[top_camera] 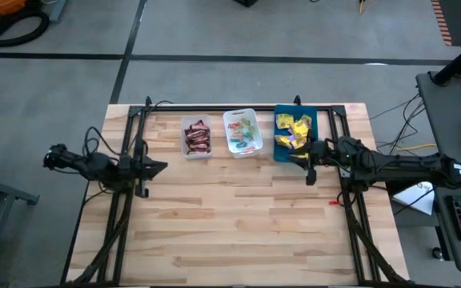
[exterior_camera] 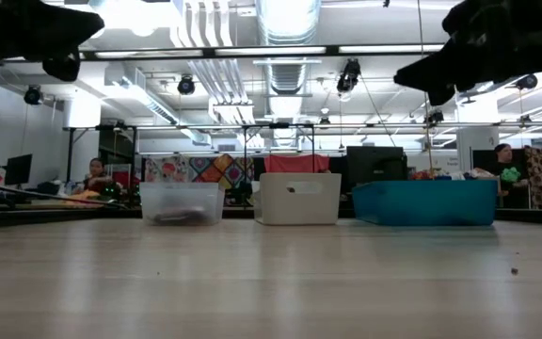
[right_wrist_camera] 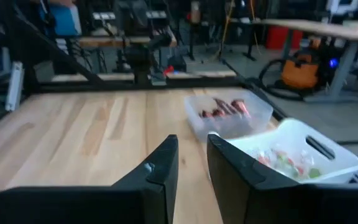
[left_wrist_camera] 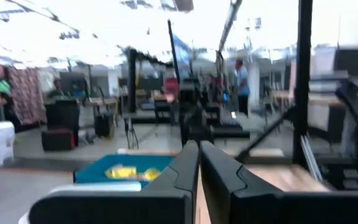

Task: Sort candy
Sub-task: Return to Home Position

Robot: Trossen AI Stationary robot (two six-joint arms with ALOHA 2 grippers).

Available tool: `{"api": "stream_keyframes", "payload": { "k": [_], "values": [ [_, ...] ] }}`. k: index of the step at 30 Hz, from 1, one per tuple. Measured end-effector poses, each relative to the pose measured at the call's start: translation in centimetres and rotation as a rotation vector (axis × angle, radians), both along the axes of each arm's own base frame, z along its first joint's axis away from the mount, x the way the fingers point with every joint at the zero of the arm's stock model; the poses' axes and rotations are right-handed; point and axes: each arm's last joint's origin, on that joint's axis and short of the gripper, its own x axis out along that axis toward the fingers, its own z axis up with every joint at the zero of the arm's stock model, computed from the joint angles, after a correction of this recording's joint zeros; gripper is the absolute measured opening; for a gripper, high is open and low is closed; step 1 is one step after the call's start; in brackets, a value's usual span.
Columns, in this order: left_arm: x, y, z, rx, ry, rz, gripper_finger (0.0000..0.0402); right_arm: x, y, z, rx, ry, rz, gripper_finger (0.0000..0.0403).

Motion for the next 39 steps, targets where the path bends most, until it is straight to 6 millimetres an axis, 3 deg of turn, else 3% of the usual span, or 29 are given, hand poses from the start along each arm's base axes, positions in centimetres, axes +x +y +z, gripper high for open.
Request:
{"api": "stream_keyframes", "payload": {
  "k": [5,10,17,29,35,39],
  "values": [
    [0.7,0.2,-0.9,0.030,-0.064,0.055,0.0000,-0.4,0.1,0.0,-0.007,-0.030,0.007,0.0073],
    [0.5,1.0,-0.1,0.058,-0.039,0.142,0.0000,-0.5,0.2,0.1,-0.014,-0.036,0.027,0.0076],
    [-0.2,1.2,0.3,0.079,0.091,0.008,0.0000,-0.7,0.4,-1.0,-0.018,-0.031,0.084,0.0084],
    [1.2,1.1,-4.0,0.081,0.144,0.032,0.0000,-2.3,0.9,-2.5,-0.088,-0.109,0.125,0.0064],
    [1.2,1.3,-4.2,0.049,0.170,0.076,0.0000,-2.9,1.1,-2.9,-0.102,-0.133,0.147,0.0063],
    [1.3,1.7,-4.4,-0.176,0.154,0.197,0.0000,-3.1,1.1,-3.8,-0.109,-0.122,0.151,0.0059]
  ]
}}
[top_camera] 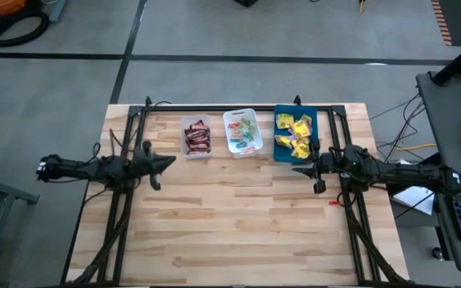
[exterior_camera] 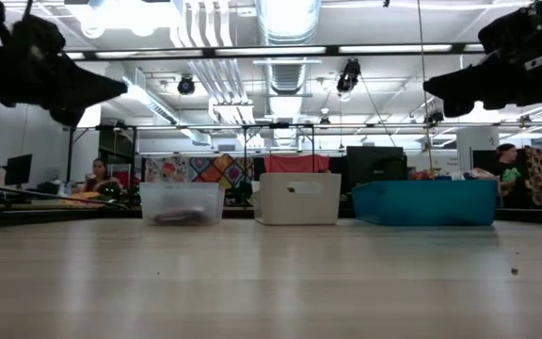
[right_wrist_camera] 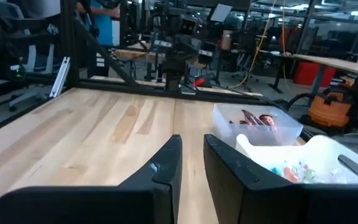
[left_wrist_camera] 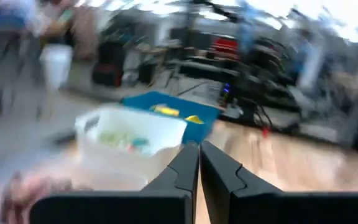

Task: Sort candy
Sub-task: Return to Home Position

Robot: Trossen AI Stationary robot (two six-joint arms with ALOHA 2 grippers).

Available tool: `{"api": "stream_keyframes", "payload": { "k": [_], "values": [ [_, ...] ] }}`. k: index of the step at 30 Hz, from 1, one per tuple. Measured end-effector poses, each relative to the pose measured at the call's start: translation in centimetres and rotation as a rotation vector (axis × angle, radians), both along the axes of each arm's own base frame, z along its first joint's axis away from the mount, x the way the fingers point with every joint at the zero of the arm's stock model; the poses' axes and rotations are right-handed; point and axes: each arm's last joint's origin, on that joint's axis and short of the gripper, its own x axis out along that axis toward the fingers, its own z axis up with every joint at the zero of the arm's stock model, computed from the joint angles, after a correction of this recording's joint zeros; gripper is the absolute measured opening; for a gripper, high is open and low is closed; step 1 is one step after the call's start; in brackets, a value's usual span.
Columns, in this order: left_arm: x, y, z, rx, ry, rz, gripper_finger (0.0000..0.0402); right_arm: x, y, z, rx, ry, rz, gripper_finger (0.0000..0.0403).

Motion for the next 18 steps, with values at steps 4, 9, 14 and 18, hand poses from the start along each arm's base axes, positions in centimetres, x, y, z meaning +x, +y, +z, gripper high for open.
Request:
{"api": "stream_keyframes", "payload": {
  "k": [4,9,14,18],
  "values": [
    [0.3,0.1,-0.3,-0.193,-0.021,0.055,0.0000,0.1,0.0,-0.4,0.080,0.033,0.001,0.0059],
    [0.6,0.1,-0.8,0.031,0.124,0.054,0.0000,0.3,-0.1,-0.6,0.140,0.058,0.000,0.0064],
    [1.0,0.0,-1.2,0.131,0.213,0.048,0.0000,0.3,-0.1,-0.7,0.138,0.063,0.000,0.0069],
    [1.1,0.0,-1.5,0.138,0.245,0.046,0.0000,0.3,-0.1,-0.7,0.138,0.067,-0.001,0.0073]
  ]
}}
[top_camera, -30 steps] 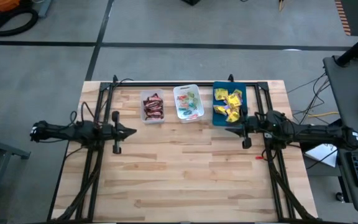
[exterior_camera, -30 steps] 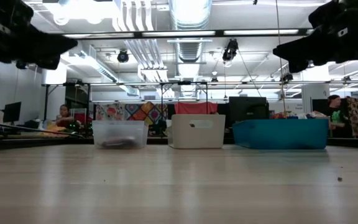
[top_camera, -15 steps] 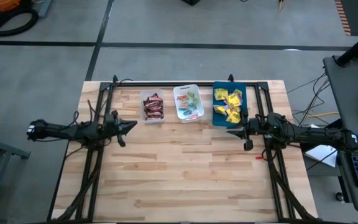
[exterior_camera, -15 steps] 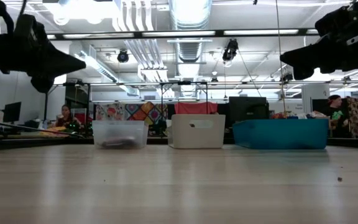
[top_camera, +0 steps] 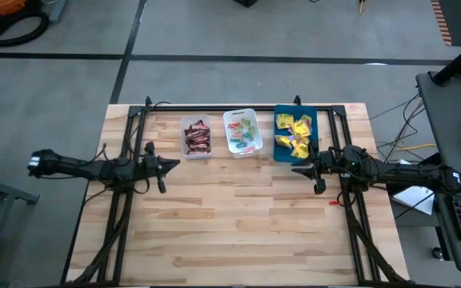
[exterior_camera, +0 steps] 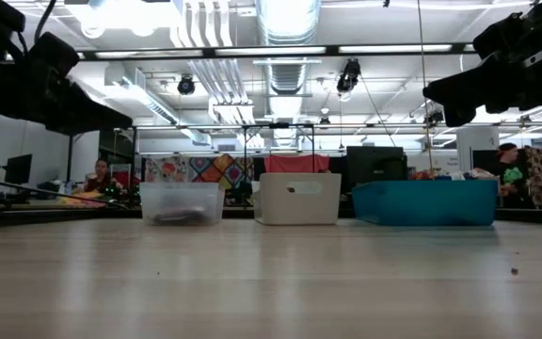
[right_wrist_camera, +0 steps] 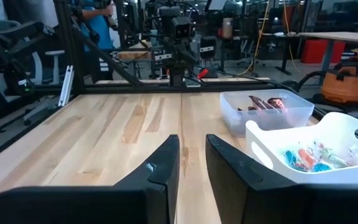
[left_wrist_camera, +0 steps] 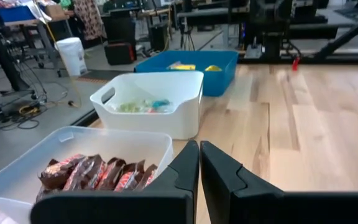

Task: Sort candy
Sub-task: Return to Home Position

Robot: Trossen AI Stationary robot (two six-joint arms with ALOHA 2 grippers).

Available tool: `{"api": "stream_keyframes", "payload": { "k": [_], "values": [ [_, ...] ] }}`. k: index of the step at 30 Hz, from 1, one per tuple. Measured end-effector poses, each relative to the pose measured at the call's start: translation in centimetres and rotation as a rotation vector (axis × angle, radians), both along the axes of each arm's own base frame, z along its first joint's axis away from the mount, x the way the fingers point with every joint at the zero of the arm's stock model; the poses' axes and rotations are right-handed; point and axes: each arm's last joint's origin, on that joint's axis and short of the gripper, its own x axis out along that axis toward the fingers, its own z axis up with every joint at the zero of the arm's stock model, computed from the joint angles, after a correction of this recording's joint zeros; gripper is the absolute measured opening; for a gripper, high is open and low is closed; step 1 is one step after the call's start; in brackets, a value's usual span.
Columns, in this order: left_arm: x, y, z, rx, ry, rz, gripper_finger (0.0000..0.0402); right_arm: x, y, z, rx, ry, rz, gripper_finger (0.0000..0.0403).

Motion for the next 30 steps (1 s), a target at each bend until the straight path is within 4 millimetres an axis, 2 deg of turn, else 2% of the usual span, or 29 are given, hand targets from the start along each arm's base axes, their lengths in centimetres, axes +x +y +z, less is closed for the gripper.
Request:
{"api": "stream_keyframes", "payload": {
  "k": [9,18,30],
  "values": [
    [0.2,0.0,-0.4,0.008,0.046,-0.001,0.0000,0.0,0.5,0.1,-0.003,-0.005,0.030,0.0069],
    [0.4,-0.1,-0.6,0.011,0.069,-0.001,0.0000,-1.3,1.9,1.3,-0.082,-0.145,0.125,0.0078],
    [0.4,-0.1,-0.8,0.013,0.086,-0.001,0.0000,-2.6,2.4,1.1,-0.177,-0.212,0.168,0.0072]
  ]
}}
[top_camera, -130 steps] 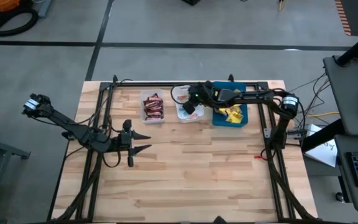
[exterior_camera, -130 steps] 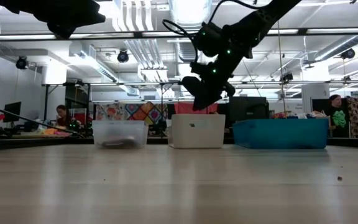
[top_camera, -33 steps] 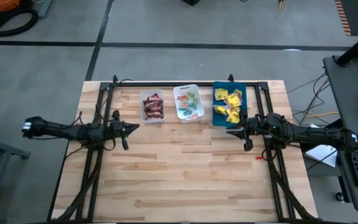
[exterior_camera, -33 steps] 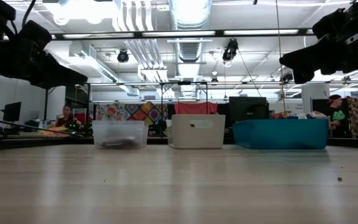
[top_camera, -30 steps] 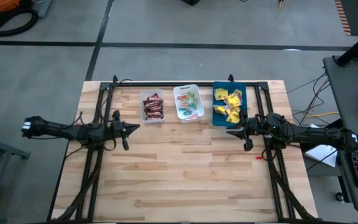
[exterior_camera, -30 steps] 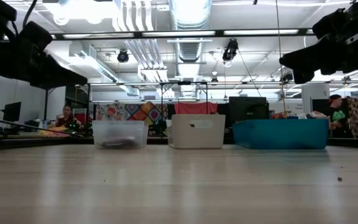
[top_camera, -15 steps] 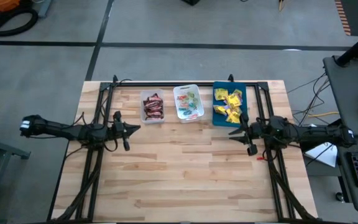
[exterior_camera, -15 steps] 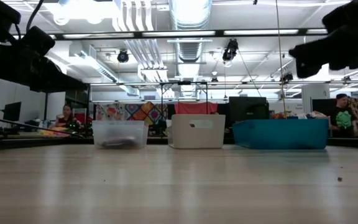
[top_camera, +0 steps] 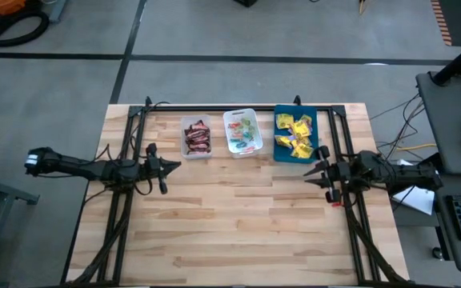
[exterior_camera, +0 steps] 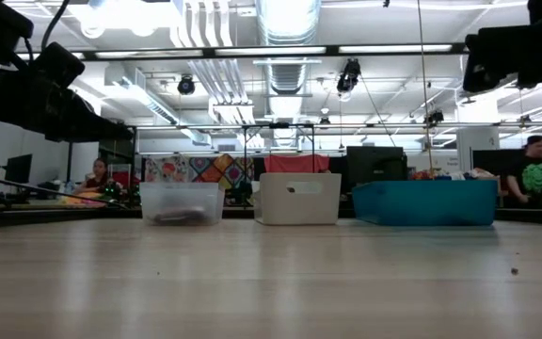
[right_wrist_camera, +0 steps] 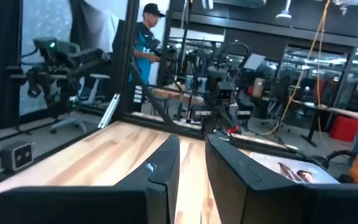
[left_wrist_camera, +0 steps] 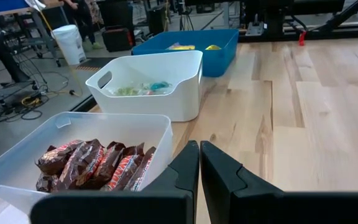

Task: Sort candy
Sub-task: Return to Home Position

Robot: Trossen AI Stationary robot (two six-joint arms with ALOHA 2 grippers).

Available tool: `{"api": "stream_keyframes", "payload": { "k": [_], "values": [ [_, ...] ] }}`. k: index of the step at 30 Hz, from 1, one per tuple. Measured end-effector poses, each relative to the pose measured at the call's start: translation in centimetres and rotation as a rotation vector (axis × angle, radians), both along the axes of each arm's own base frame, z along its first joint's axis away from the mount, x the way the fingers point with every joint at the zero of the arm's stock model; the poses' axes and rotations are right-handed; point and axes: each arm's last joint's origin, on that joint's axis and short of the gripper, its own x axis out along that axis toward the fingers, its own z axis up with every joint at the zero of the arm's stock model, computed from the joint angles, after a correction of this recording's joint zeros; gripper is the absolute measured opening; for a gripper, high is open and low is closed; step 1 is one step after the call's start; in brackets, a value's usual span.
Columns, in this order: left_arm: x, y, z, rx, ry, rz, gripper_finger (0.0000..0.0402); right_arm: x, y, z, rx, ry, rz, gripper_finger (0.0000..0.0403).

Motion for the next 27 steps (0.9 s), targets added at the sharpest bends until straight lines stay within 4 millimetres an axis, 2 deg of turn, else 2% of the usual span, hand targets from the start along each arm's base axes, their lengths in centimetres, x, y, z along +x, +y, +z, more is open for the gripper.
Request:
{"api": "stream_keyframes", "payload": {
  "k": [6,9,11,14,27],
  "values": [
    [0.0,0.0,0.0,0.000,0.000,0.000,0.0000,0.1,0.0,-0.5,0.016,0.047,-0.034,0.0069],
    [0.0,0.0,0.0,0.000,0.000,0.000,0.0000,0.2,-0.6,-1.3,0.154,0.141,-0.234,0.0072],
    [0.0,0.0,0.0,0.000,0.000,0.000,0.0000,0.2,-0.8,-1.2,0.195,0.131,-0.304,0.0076],
    [0.0,0.0,0.0,0.000,0.000,0.000,0.0000,0.2,-0.5,-1.3,0.106,0.142,-0.220,0.0081],
    [0.0,0.0,0.0,0.000,0.003,-0.001,0.0000,0.3,-0.5,-1.5,0.055,0.154,-0.229,0.0079]
  ]
}}
